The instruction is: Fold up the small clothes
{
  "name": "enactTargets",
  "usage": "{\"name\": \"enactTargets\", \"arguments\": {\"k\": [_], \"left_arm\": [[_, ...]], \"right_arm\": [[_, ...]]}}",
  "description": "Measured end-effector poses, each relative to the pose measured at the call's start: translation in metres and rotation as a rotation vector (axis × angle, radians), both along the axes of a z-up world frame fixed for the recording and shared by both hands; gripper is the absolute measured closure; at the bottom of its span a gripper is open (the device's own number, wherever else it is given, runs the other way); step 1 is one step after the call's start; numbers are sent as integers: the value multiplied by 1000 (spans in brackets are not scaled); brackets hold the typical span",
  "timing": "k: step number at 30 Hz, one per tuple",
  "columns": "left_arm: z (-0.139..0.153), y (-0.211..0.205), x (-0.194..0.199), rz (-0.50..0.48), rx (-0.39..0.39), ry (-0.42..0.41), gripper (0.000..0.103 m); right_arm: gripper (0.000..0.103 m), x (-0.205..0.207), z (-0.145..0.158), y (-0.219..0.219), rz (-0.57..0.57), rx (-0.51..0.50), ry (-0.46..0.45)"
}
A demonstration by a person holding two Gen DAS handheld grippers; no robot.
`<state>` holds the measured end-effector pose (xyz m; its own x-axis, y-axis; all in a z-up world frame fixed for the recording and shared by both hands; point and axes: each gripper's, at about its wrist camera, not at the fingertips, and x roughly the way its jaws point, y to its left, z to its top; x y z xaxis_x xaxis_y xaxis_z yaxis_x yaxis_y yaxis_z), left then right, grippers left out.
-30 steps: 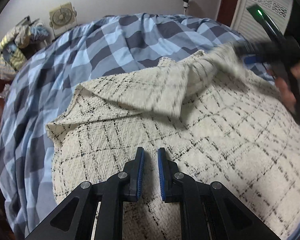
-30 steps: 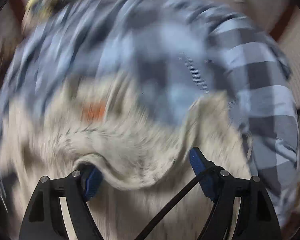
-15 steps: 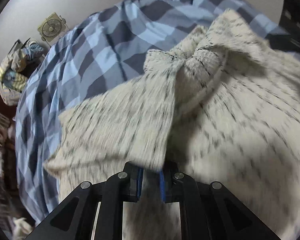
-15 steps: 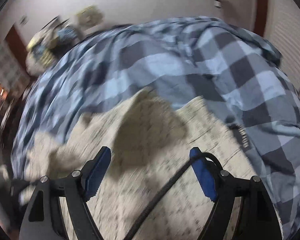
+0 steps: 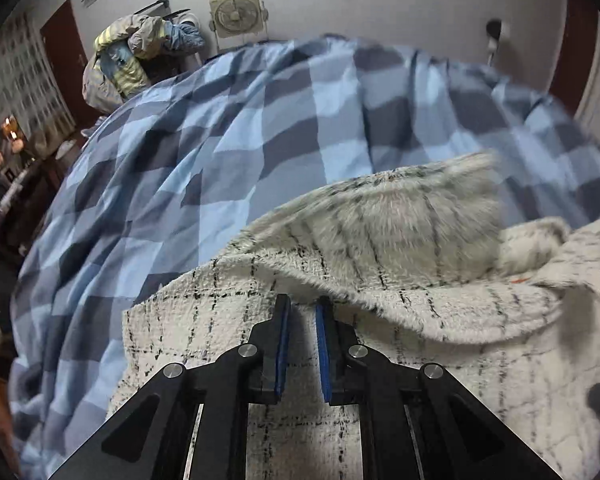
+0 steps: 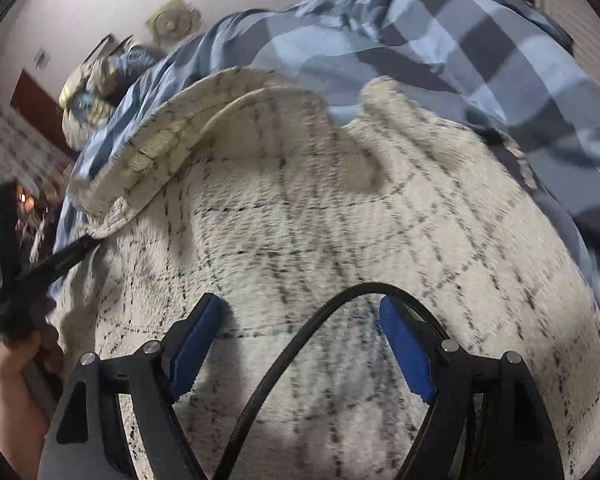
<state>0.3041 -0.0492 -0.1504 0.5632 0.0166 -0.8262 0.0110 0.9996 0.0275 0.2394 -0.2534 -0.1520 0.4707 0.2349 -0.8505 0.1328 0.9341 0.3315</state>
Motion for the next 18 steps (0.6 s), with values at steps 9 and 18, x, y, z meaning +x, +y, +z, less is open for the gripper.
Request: {"name": "enactTargets", "arguments": {"k": [9,18], "left_arm": [[21,-10,-75,-279,-282,93,92],[-2,-15,-101,-230,-284,86,92]], "right_arm": [[23,3,-5,-6,-7,35,14],[23,1,-4,-6,-5,40,10]]}}
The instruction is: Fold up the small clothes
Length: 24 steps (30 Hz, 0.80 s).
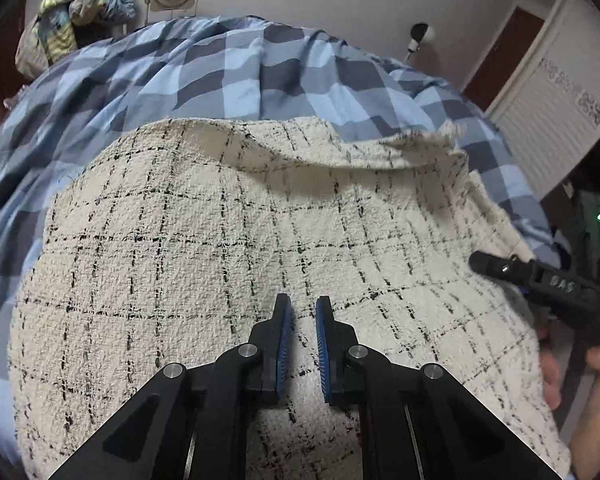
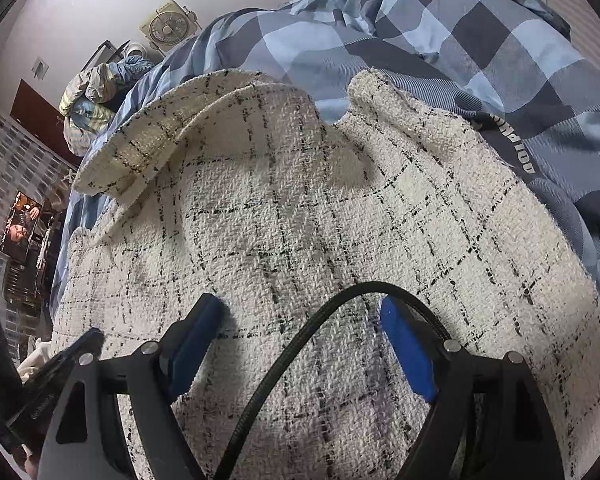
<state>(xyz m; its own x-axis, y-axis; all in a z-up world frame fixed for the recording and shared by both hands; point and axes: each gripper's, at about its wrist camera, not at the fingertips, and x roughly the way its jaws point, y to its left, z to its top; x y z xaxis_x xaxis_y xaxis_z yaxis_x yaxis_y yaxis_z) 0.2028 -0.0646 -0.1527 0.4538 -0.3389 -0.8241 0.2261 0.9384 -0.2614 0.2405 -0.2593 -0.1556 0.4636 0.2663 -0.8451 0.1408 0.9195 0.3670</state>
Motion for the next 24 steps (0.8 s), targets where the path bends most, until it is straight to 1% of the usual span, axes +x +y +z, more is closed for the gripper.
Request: {"name": "enactTargets", "arguments": {"k": [2,6,10,12,15,17,18,20,21,22,24], "left_arm": [[-1,-8,-2,-5,49,-16,92],[-1,-14,-4,-14,120,-48,92],[1,-16,-7,-15,140,-75,92],[6,-14,-13,-9,130,-114,92],[22,-6,-29,13,88,-228,92],[35,0,-43,63,92,-327,92],[42,4,-53,95,92,-390,92],[52,9,-67,132,83,-479,92],[56,12,-73,140,74,-513,92],[61,15,-80,134,49,-553,92],[66,19,-91,109,10,-602,92]], "right_arm": [[23,0,-1,-3,-4,8,-2],[23,-2,-2,-5,-6,15,-3],[23,-3,-2,-5,-8,18,-4],[23,-4,-2,-6,-10,23,-5],[23,-5,-3,-8,-12,30,-6],[23,-5,-3,-9,-12,34,-6],[23,-5,-3,-9,-12,36,-6],[23,-5,-3,-9,-12,36,-6],[23,-5,-3,-9,-12,36,-6],[23,-5,-3,-10,-12,36,-6],[23,-5,-3,-10,-13,40,-7]]}}
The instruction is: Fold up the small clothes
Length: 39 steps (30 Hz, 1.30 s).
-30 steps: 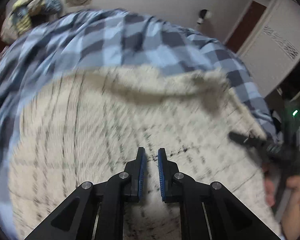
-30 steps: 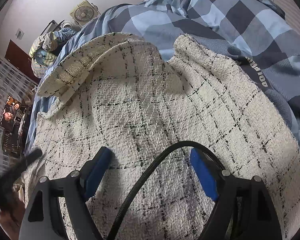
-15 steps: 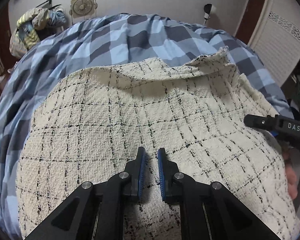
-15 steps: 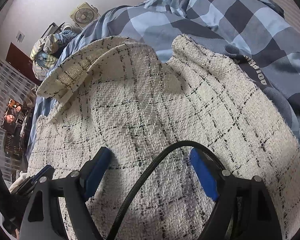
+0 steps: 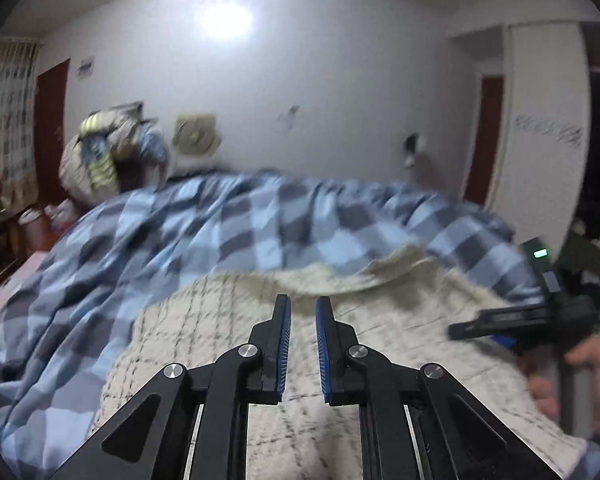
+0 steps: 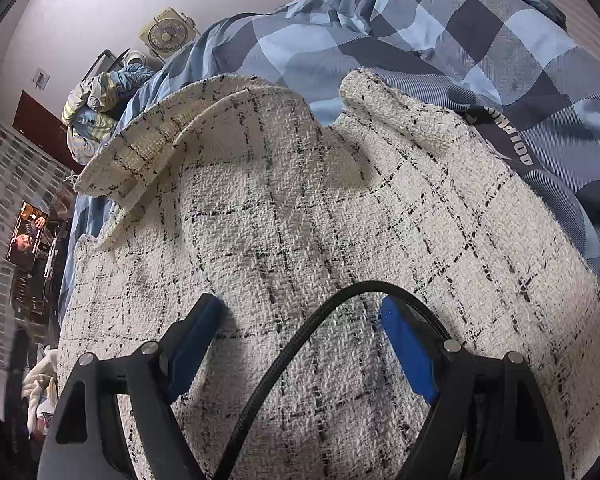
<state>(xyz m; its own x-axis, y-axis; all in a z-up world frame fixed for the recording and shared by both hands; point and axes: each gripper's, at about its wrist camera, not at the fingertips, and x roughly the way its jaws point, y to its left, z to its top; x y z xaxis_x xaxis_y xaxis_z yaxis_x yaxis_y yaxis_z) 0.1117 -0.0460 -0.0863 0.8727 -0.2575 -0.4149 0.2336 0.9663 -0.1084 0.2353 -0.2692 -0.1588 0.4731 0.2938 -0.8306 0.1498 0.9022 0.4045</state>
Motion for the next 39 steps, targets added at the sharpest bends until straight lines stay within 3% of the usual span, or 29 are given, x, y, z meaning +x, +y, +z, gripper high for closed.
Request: {"name": "enactTargets", "arguments": {"k": [5,8,9,12,13,20,26,27,28,29,32,36,39], "left_arm": [[-11,-4,-3,-29,45,56,92],[-21,-2,12,-151,-28,164,92],[-22,-1,12,-157,-46,172,92],[-27,6,19,-295,-182,224,92],[-29,5,20,-301,-182,231,92],[-17,-14,-2,-434,-135,130,92],[-18,-8,-2,-451,-167,131,88],[-18,-8,-2,-446,-167,128,85],[-17,-7,-3,-452,-171,123,59],[-16,-6,-4,-458,-178,112,0],[-12,0,-8,-443,-206,68,0],[-13,5,-4,-409,-228,84,0],[-12,6,-9,-359,-195,90,0]], "right_arm": [[23,1,0,0,-1,4,1],[23,1,0,0,0,3,1],[23,1,0,0,0,3,0],[23,1,0,-1,-2,8,1],[23,0,0,-1,-3,10,0],[23,-1,-1,-4,-7,25,-3],[23,-2,-2,-6,-8,32,-5],[23,-2,-2,-6,-9,34,-5],[23,-2,-2,-6,-10,36,-6],[23,-3,-2,-7,-10,37,-6],[23,-2,-2,-7,-10,38,-6],[23,-3,-1,-8,-13,47,-8],[23,-3,-1,-8,-13,48,-7]]}}
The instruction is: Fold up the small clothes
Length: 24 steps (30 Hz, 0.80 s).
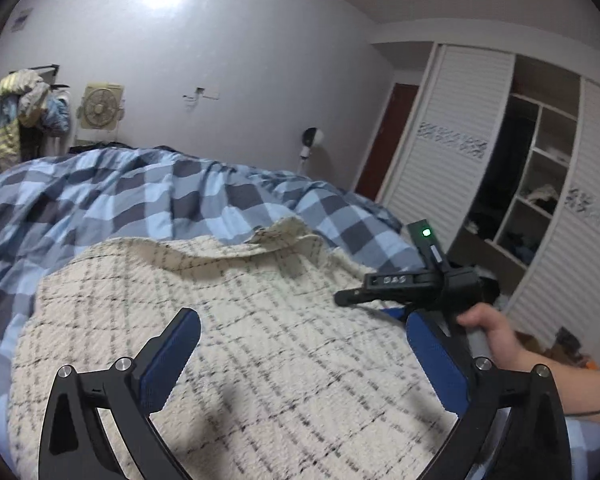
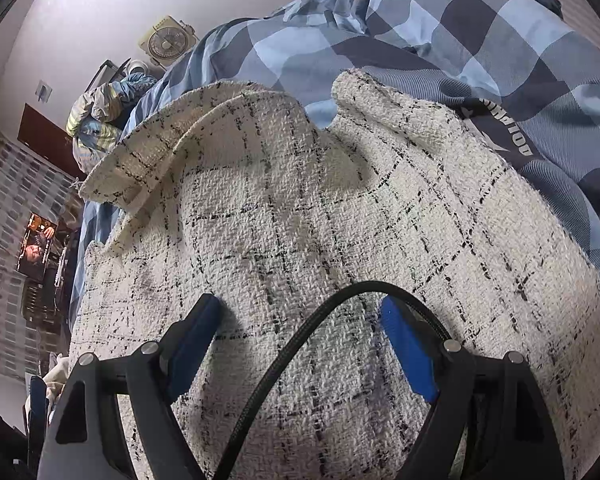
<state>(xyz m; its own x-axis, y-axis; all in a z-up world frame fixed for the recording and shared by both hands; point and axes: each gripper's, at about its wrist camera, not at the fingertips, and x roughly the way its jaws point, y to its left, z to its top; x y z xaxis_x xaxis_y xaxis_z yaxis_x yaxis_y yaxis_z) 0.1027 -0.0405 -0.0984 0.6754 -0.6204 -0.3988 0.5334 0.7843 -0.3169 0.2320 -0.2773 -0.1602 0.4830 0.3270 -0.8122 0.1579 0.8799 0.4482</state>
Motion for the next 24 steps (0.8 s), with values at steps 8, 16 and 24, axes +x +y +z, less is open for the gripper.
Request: {"name": "enactTargets", "arguments": {"k": [8,16,24], "left_arm": [[0,1,-18,102,45,7,0],[2,-25,-35,108,198,-43,0],[12,-38,-67,196,308,-219,0]], "right_arm": [[23,0,0,0,-1,3,0],[23,1,-1,-1,-2,5,-1],[23,0,-1,-1,-9,14,-1]]}}
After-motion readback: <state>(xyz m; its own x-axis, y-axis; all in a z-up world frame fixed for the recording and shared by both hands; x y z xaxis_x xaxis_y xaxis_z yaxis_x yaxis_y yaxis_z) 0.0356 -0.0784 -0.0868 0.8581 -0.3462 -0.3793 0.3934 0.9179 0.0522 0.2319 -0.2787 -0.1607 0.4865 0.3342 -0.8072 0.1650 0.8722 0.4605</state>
